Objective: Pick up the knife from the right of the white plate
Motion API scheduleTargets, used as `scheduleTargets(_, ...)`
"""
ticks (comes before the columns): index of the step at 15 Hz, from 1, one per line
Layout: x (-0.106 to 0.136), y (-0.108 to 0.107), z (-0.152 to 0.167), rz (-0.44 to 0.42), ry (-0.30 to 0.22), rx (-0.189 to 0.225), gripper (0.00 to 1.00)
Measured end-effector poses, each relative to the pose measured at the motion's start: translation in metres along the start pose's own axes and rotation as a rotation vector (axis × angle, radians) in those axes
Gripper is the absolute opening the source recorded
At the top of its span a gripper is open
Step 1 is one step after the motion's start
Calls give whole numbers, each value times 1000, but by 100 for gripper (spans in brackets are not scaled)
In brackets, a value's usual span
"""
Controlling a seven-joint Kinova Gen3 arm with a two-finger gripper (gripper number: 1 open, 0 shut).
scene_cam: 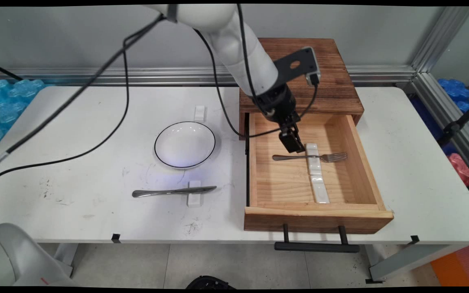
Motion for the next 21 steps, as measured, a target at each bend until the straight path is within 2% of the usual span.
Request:
scheduleTargets(9,-24,12,-77,-10,-27,0,100)
scheduleTargets(14,-54,20,-119,-16,-65,-2,100)
scheduleTargets(21,-91,25,-153,-27,-110,-3,100)
